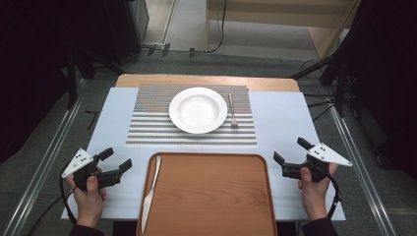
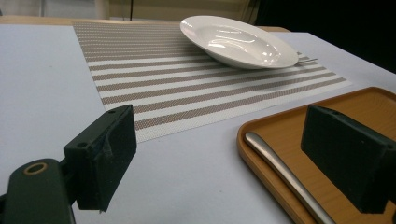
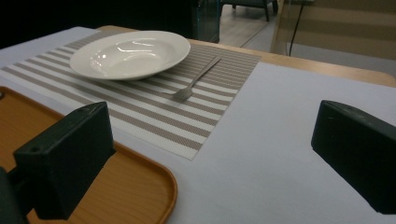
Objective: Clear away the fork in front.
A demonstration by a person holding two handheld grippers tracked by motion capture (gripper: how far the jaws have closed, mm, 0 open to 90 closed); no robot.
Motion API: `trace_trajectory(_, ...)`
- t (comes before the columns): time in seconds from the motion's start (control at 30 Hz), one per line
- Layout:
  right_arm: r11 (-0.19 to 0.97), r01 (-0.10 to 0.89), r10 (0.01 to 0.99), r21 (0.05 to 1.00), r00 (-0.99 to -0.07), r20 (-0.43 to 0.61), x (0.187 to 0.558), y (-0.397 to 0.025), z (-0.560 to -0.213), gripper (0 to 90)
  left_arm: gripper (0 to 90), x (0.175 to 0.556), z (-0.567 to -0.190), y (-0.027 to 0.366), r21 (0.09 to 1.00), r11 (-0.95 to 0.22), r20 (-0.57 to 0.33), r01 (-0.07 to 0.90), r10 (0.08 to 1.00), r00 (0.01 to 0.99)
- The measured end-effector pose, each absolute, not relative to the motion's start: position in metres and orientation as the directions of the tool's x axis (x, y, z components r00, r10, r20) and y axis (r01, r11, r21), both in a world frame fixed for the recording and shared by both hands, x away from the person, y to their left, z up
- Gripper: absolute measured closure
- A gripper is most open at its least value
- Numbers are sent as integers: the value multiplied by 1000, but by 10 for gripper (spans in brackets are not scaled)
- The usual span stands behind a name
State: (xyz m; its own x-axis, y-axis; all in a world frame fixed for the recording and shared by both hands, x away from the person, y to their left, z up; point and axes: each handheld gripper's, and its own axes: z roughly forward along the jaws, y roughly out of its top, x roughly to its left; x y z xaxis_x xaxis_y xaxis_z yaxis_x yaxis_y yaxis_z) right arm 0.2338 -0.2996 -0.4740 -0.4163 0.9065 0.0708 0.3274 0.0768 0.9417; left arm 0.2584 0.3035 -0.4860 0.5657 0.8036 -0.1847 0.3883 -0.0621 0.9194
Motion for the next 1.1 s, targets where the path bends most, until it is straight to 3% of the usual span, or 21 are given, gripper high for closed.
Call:
trace_trajectory(0.37, 90, 343, 905, 935, -421, 68, 259, -283, -457, 0, 99, 254, -490, 299, 935, -67, -149, 349, 817, 557)
trace_trajectory(1.1, 128, 380, 881, 916, -468, 72, 311, -256, -434, 0, 106, 254, -492, 300, 931, -45, -173, 363, 820, 546)
